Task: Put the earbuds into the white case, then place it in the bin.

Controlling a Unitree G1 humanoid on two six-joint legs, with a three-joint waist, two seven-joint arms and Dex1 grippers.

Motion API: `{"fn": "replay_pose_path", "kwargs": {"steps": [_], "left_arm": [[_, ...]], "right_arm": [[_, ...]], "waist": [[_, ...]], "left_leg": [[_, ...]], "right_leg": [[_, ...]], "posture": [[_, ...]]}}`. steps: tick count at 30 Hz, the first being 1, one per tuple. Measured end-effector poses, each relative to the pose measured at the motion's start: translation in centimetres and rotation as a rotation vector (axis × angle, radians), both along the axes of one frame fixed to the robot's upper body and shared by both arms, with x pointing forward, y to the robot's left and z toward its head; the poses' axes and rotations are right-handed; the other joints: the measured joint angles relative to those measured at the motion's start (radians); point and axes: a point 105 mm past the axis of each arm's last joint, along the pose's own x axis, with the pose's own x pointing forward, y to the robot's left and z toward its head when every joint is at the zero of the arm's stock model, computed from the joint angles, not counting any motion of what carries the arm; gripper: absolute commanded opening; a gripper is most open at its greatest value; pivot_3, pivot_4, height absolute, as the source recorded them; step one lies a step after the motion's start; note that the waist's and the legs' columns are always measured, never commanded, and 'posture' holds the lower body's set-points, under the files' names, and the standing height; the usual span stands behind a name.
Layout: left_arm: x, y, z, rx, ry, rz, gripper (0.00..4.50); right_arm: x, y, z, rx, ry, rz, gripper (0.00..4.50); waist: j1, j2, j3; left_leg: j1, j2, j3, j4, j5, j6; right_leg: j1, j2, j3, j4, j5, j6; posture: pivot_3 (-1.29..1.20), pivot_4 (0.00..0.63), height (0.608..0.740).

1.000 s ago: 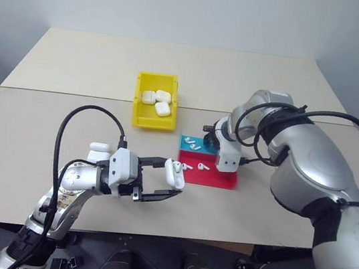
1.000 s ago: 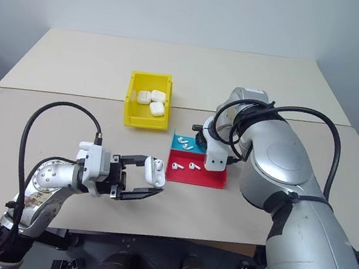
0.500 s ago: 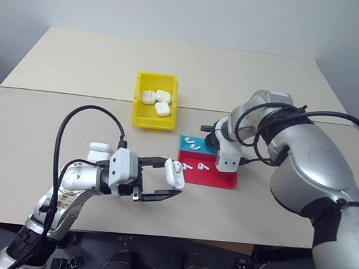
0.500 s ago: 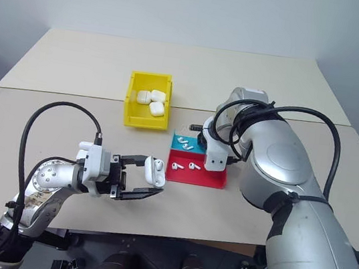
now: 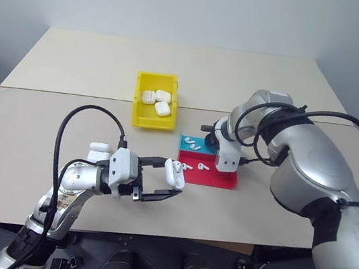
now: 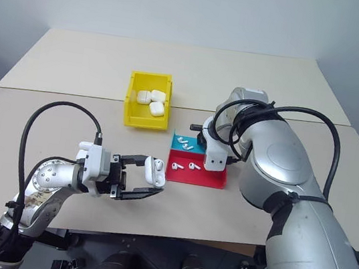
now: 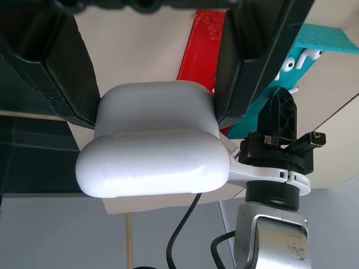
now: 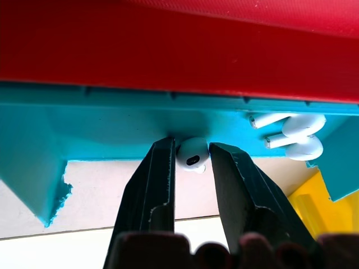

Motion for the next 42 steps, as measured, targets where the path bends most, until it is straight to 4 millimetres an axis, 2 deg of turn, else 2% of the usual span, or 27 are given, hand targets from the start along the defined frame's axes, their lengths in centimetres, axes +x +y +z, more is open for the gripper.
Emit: {"fn": "replay_pose_path", "kwargs": {"steps": [8,41,42], "left_arm": [[0.05,-0.02,0.09,0.000,-0.005,-0.002,2.76],[0.29,0.11,-0.07,-0.004,-0.003,0.009,2.76],[0.29,0.11,-0.07,-0.004,-0.003,0.009,2.76]], "right_arm": [[-0.15,0.54,0.35,0.060,0.019,-0.037,1.33],[0.23,0.71,0.13,0.032,-0.016,-0.023,1.33],[0.24,0.67,0.12,0.030,-0.017,-0.024,1.14]], "waist": [[0.000,0.000,0.000],[0.000,0.000,0.000],[0.000,0.000,0.000]], "left_leg": [[0.000,0.000,0.000,0.000,0.000,0.000],[0.000,0.000,0.000,0.000,0.000,0.000],[0.000,0.000,0.000,0.000,0.000,0.000]], "right_leg": [[0.000,0.000,0.000,0.000,0.000,0.000],[0.000,0.000,0.000,0.000,0.000,0.000],[0.000,0.000,0.000,0.000,0.000,0.000]], "posture": [[0.00,0.150,0.740],[0.00,0.150,0.740],[0.00,0.150,0.740]]}}
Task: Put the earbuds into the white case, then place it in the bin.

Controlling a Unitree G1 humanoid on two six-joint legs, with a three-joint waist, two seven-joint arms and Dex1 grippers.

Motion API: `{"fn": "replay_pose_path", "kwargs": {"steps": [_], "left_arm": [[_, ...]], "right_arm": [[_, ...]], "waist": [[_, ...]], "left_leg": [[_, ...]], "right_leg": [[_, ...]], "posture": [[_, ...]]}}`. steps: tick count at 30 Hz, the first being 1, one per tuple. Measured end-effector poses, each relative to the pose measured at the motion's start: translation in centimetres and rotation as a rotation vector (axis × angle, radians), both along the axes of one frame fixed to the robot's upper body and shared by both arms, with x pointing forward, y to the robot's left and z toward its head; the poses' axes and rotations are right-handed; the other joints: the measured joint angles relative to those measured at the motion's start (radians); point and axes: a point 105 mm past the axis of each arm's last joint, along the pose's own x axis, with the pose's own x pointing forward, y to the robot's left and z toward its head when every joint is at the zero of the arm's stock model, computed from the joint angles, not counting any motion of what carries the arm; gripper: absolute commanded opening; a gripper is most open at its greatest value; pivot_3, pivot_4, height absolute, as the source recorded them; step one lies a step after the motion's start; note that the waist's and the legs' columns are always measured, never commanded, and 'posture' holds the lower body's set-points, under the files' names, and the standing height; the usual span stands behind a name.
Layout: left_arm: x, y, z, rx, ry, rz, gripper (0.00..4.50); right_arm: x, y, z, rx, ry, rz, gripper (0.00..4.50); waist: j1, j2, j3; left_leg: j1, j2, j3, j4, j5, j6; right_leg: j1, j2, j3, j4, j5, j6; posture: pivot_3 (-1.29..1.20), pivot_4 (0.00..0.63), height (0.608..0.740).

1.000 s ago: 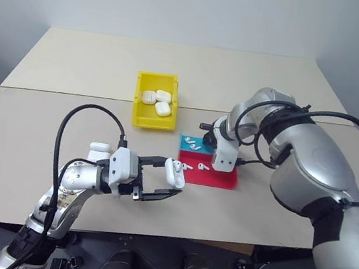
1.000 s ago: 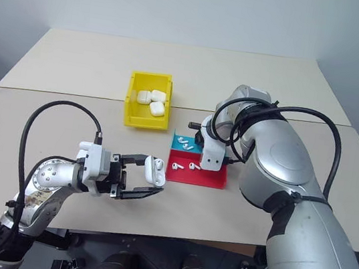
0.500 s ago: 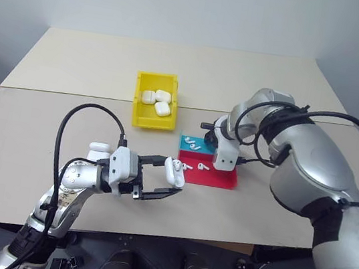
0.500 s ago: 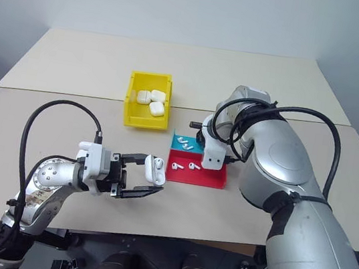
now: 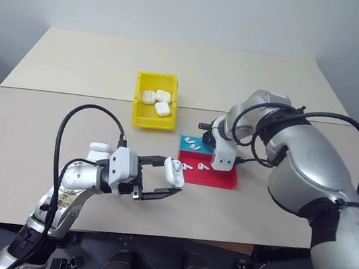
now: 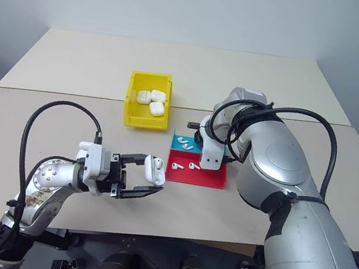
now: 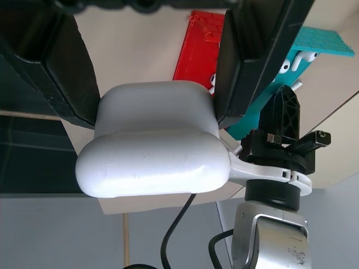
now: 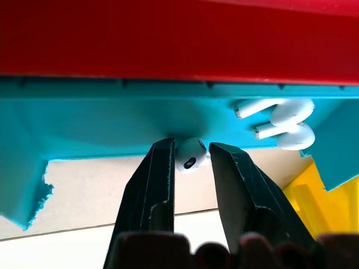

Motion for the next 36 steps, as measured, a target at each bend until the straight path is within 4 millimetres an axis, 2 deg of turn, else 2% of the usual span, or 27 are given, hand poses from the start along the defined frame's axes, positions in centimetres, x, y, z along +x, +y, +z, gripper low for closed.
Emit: {"fn": "replay_pose_path", "kwargs": {"steps": [2,4,5,15,19,23,26,32,36], "left_arm": [[0.0,0.0,0.0,0.000,0.000,0.000,2.76],[0.0,0.0,0.0,0.002,-0.001,0.001,2.76],[0.0,0.0,0.0,0.002,-0.001,0.001,2.76],[0.0,0.0,-0.1,0.005,-0.001,0.002,2.76],[0.0,0.0,0.0,0.003,-0.002,0.002,2.76],[0.0,0.0,0.0,0.002,-0.003,0.005,2.76],[0.0,0.1,0.0,0.001,-0.001,0.007,2.76],[-0.6,1.4,-1.2,0.062,0.037,-0.002,2.76],[-0.9,1.8,-1.6,0.084,0.049,-0.007,2.76]], "right_arm": [[0.0,-0.1,0.0,-0.006,-0.003,0.000,0.71],[0.1,-0.1,0.0,-0.006,-0.012,0.002,0.04],[0.2,-0.1,0.0,-0.007,-0.013,0.003,0.01],[0.1,0.0,0.1,0.014,-0.007,-0.008,0.01],[-0.4,0.1,0.7,0.093,0.056,-0.069,0.01],[-0.6,-0.1,2.5,0.249,0.132,-0.243,0.01],[-0.6,0.4,4.2,0.436,0.265,-0.459,0.01],[-0.7,-0.1,3.6,0.590,0.505,-0.786,0.01],[-1.2,0.5,3.9,0.596,0.600,-0.845,0.89]], "waist": [[0.000,0.000,0.000],[0.000,0.000,0.000],[0.000,0.000,0.000],[0.000,0.000,0.000],[0.001,0.000,0.000],[0.001,0.000,0.000],[-0.004,0.000,0.000],[-0.002,0.000,0.000],[0.000,0.000,0.000]], "left_leg": [[0.000,0.000,0.000,0.000,0.000,0.000],[0.000,0.000,0.000,0.000,0.000,0.000],[0.000,0.000,0.000,0.000,0.000,0.000],[0.000,0.000,0.000,0.000,0.000,0.000],[0.000,0.000,0.000,0.000,0.000,0.000],[0.000,0.000,0.000,0.000,0.000,0.000],[0.002,0.001,0.000,0.000,0.000,0.000],[0.001,0.001,-0.004,0.000,0.000,0.000],[0.001,0.001,-0.003,0.000,0.000,0.000]], "right_leg": [[0.000,0.000,0.000,0.000,0.000,0.000],[0.000,0.000,0.000,0.000,0.000,0.000],[0.000,0.000,0.000,0.000,0.000,0.000],[0.000,0.000,0.000,0.000,0.000,0.000],[0.000,0.000,0.000,0.000,0.000,0.000],[0.002,0.000,0.000,-0.001,0.000,0.000],[0.004,0.001,0.000,-0.001,0.000,0.000],[0.002,0.000,-0.001,0.000,0.000,0.000],[0.002,0.000,-0.001,-0.001,0.000,0.000]], "posture": [[0.00,0.150,0.740],[0.00,0.150,0.740],[0.00,0.150,0.740],[0.00,0.150,0.740],[0.00,0.150,0.740],[0.00,0.150,0.740],[0.00,0.150,0.740],[0.00,0.150,0.740],[0.00,0.150,0.740]]}}
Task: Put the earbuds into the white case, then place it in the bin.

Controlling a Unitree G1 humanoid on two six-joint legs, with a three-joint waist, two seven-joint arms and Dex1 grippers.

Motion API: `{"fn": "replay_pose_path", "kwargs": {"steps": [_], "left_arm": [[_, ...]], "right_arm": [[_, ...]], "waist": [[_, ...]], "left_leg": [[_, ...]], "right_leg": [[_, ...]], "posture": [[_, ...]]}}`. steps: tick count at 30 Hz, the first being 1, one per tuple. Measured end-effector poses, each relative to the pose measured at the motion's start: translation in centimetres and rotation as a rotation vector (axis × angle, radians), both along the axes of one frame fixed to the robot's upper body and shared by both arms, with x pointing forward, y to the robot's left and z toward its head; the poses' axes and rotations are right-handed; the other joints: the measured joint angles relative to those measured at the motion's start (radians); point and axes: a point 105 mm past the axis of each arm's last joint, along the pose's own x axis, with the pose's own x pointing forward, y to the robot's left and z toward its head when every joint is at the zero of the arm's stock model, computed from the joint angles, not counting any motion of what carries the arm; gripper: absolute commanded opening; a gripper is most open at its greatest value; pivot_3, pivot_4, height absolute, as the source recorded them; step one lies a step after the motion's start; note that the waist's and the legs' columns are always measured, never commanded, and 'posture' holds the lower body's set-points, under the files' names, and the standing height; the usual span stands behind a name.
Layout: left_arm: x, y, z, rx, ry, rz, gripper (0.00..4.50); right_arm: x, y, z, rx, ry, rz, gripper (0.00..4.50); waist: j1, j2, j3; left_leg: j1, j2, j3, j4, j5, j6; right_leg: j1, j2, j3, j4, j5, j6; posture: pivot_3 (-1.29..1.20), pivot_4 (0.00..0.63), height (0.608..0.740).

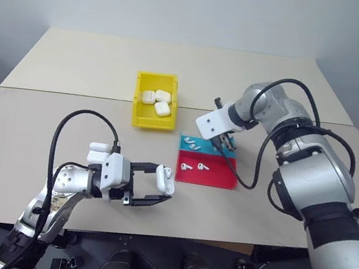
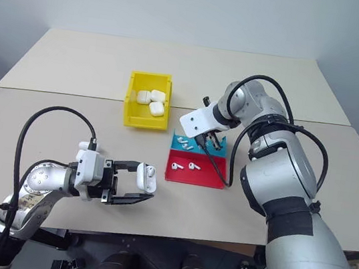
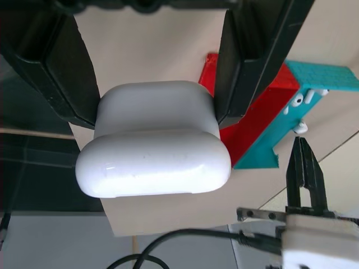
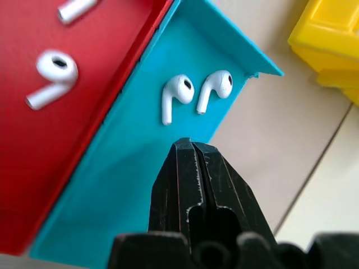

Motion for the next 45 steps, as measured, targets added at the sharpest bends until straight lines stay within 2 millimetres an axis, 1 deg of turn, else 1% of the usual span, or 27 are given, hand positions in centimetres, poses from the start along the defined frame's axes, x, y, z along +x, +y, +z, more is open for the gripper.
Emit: {"fn": "replay_pose_path", "kwargs": {"steps": [3,5,8,13,22,32,39,45], "left_arm": [[-0.1,0.1,-0.1,0.003,0.005,0.003,2.76],[-0.1,0.1,-0.2,0.003,0.006,0.005,2.76],[-0.1,0.2,-0.4,0.002,0.015,0.016,2.76],[-0.4,0.4,-0.3,-0.004,0.011,0.033,2.76],[-0.4,0.4,-0.2,-0.011,0.005,0.057,2.76],[-0.3,0.4,-0.2,-0.008,-0.002,0.069,2.76],[-0.3,0.4,-0.2,-0.010,-0.003,0.076,2.76],[-0.2,0.5,-0.2,-0.006,-0.006,0.084,2.76]], "right_arm": [[-0.3,1.2,0.1,0.034,0.040,-0.003,1.90],[-0.4,1.8,-0.2,0.039,0.053,-0.010,1.90],[-0.2,2.2,-0.5,0.029,0.049,-0.034,1.90],[-0.1,2.1,-1.4,-0.013,0.051,-0.047,1.90],[0.0,2.1,-2.0,-0.058,0.010,-0.023,1.90],[0.2,2.3,-2.2,-0.060,-0.010,-0.027,1.90],[0.2,2.5,-2.7,-0.060,0.052,-0.108,1.90],[0.4,2.1,-2.9,-0.053,0.058,-0.157,1.90]], "waist": [[0.000,0.000,0.000],[0.000,0.000,0.000],[0.001,0.000,0.000],[0.001,0.000,0.000],[0.001,0.000,0.000],[0.001,0.000,0.000],[0.001,0.000,0.000],[0.001,0.000,0.000]], "left_leg": [[0.000,0.000,0.001,0.000,0.000,0.000],[0.000,0.000,0.001,0.000,0.000,0.000],[-0.001,0.000,0.002,0.000,0.000,0.000],[-0.001,0.000,0.003,0.000,0.000,0.000],[0.000,0.000,0.003,0.000,0.000,0.000],[0.000,0.000,0.003,0.000,0.000,0.000],[-0.001,0.000,0.003,0.000,0.000,0.000],[-0.001,0.000,0.003,0.000,0.000,0.000]], "right_leg": [[0.000,0.000,0.000,0.000,0.000,0.000],[0.000,0.000,0.000,0.000,0.000,0.000],[0.000,0.000,0.000,0.000,0.000,0.000],[-0.001,0.000,0.000,0.000,0.000,0.000],[-0.001,0.000,0.000,0.000,0.000,0.000],[-0.001,0.000,0.000,0.000,0.000,0.000],[-0.001,0.000,0.000,0.000,0.000,0.000],[-0.001,0.000,0.000,0.000,0.000,0.000]], "posture": [[0.00,0.150,0.740],[0.00,0.150,0.740],[0.00,0.150,0.740],[0.00,0.150,0.740],[0.00,0.150,0.740],[0.00,0.150,0.740],[0.00,0.150,0.740],[0.00,0.150,0.740]]}}
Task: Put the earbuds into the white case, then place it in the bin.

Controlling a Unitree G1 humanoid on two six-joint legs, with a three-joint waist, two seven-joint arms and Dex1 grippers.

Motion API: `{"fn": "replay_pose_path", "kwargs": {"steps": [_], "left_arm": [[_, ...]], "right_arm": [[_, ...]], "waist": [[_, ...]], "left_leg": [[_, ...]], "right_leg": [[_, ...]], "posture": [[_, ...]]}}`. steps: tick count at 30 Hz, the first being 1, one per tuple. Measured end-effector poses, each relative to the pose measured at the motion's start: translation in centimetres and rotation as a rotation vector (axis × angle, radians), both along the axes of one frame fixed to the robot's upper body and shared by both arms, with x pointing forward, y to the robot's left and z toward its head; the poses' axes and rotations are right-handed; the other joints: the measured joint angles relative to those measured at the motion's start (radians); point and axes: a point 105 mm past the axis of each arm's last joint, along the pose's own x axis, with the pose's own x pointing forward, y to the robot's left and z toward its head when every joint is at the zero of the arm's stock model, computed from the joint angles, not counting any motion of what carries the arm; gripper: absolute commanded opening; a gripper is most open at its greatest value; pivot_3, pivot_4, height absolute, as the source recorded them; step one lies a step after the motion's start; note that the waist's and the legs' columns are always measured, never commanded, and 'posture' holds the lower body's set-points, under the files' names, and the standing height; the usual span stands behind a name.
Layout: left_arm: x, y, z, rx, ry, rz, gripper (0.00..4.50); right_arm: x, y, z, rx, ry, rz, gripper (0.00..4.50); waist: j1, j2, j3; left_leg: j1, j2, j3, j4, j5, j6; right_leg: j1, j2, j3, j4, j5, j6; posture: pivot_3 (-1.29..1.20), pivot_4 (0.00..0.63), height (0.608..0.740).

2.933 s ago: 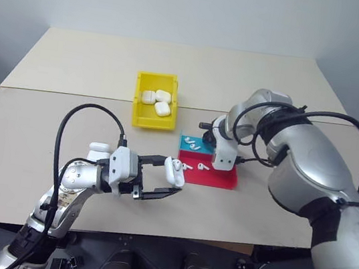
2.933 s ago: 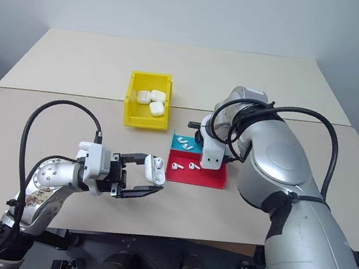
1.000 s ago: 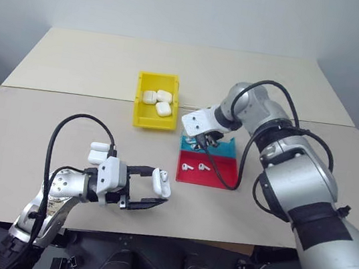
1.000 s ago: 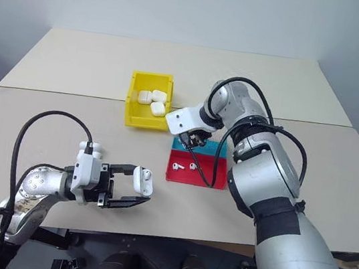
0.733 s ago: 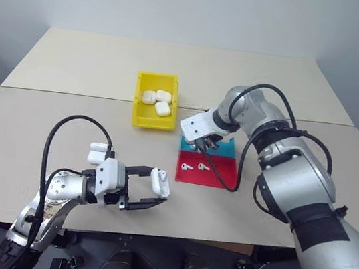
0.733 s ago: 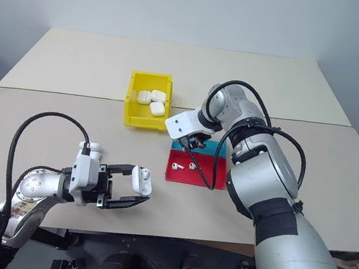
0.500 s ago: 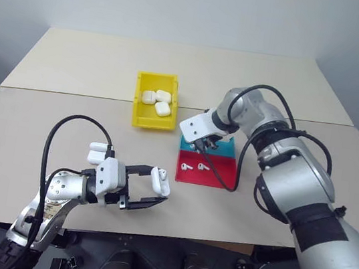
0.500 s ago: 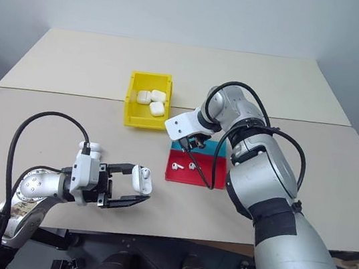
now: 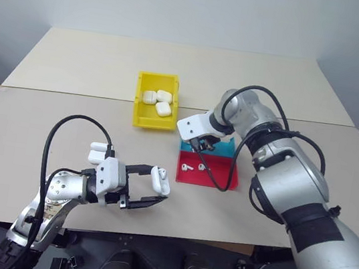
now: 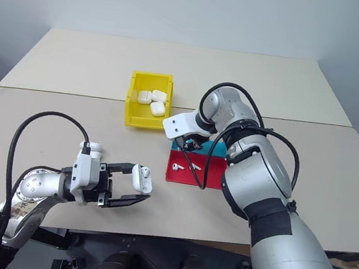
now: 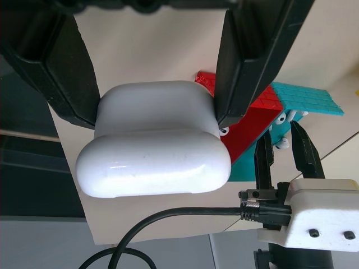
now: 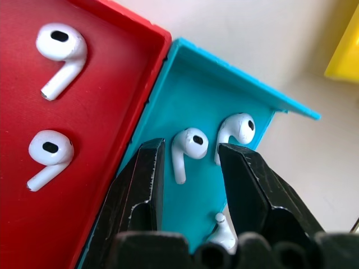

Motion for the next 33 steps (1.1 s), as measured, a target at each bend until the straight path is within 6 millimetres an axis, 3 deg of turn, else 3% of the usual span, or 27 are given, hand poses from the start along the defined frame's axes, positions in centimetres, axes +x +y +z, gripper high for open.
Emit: {"fn": "replay_pose_path", "kwargs": {"steps": [33], "left_arm": [[0.05,0.04,-0.21,0.008,0.000,0.013,2.76]], "right_arm": [[0.32,-0.57,-0.86,0.059,0.045,-0.127,1.90]], "waist": [[-0.001,0.000,0.000]], "left_leg": [[0.000,0.000,0.000,0.000,0.000,0.000]], "right_leg": [[0.000,0.000,0.000,0.000,0.000,0.000]], "posture": [[0.00,0.150,0.740]]}}
